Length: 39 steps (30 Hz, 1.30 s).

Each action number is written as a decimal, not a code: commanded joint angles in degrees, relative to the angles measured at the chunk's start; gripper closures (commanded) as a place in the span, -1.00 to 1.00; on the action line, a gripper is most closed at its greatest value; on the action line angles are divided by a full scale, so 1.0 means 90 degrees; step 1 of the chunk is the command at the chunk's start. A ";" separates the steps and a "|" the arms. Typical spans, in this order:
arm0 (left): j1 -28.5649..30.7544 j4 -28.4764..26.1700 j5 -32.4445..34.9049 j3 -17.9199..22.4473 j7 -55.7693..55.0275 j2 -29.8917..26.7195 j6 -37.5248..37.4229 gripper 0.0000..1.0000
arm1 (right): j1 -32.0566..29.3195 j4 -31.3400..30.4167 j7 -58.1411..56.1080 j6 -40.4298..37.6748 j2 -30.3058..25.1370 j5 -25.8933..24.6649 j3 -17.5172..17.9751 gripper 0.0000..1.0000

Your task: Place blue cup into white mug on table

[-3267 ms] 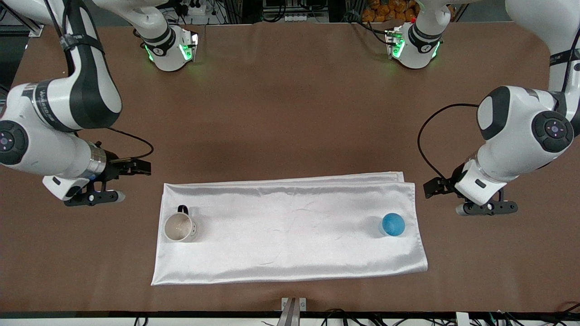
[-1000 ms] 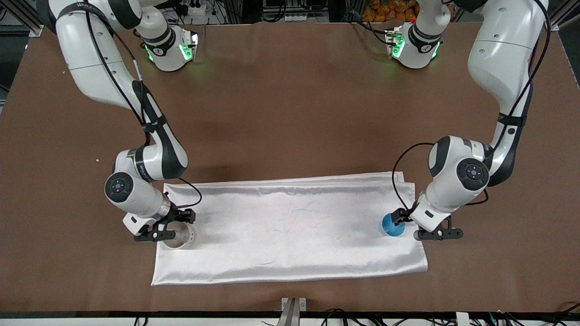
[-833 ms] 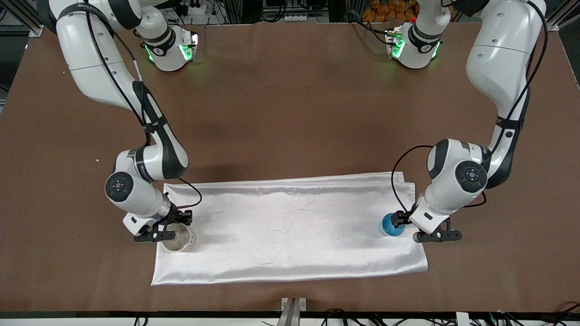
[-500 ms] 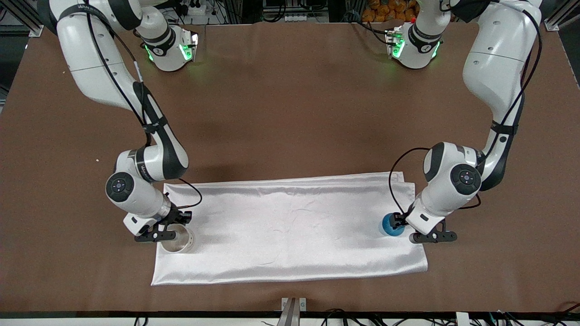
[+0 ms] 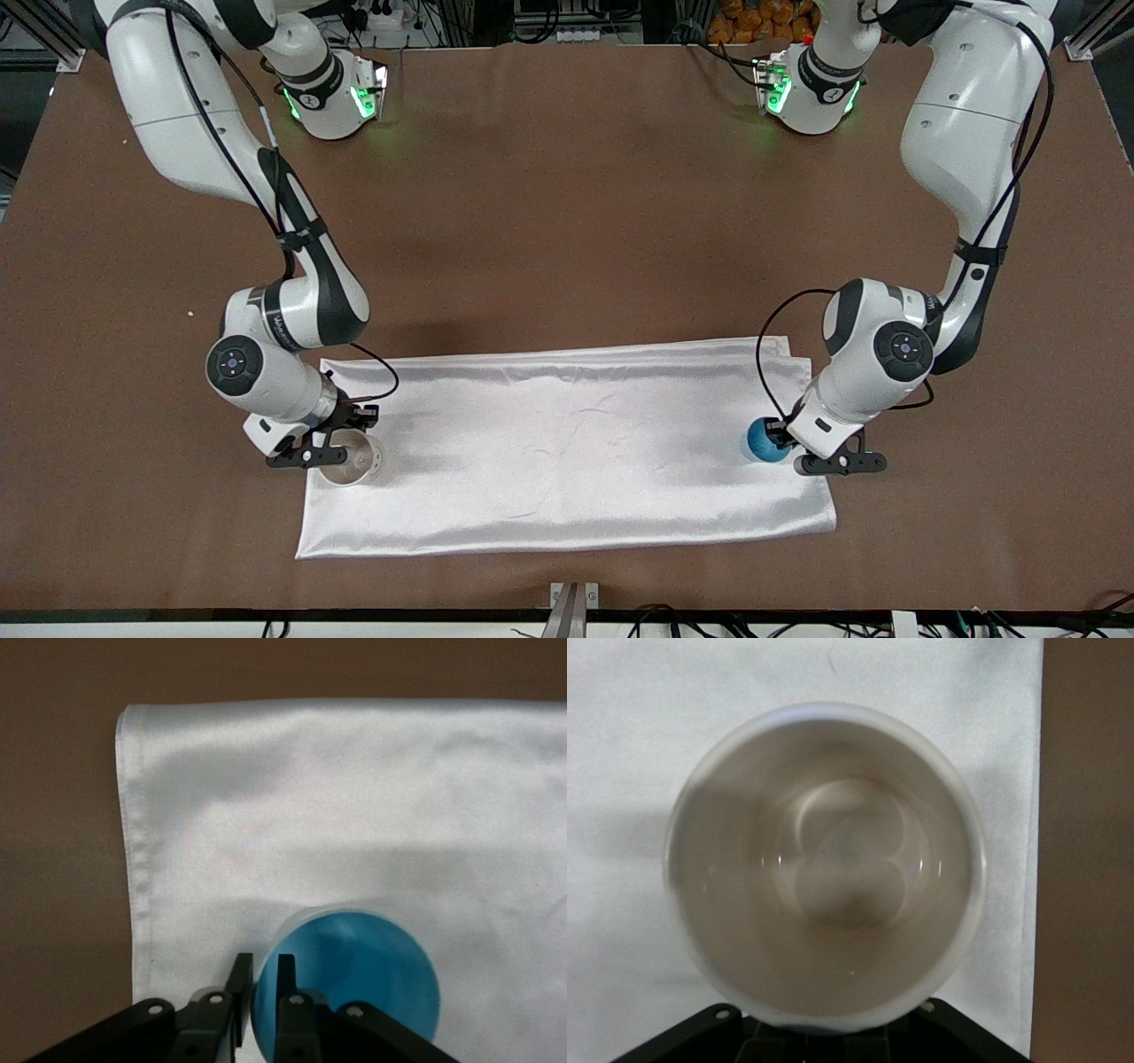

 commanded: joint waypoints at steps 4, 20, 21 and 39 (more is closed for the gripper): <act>-0.0034 0.0135 0.0234 0.0022 -0.0153 0.0014 0.0036 1.00 | 0.0028 -0.1019 0.0487 -0.0384 -0.1131 0.0204 0.0552 1.00; -0.0180 0.0047 0.0557 -0.0056 -0.0172 -0.0942 -0.1028 1.00 | 0.0048 -0.1488 0.2711 -0.0735 -0.1669 -0.0673 0.2270 1.00; -0.0199 0.0047 0.0557 -0.0056 -0.0182 -0.1030 -0.1145 1.00 | 0.0048 -0.1488 0.2994 -0.0794 -0.1659 -0.0800 0.2397 1.00; -0.1381 0.0037 0.0547 -0.0086 -0.1598 -0.1441 -0.2269 1.00 | 0.0097 -0.2474 0.5828 -0.0103 -0.1581 -0.1925 0.3483 1.00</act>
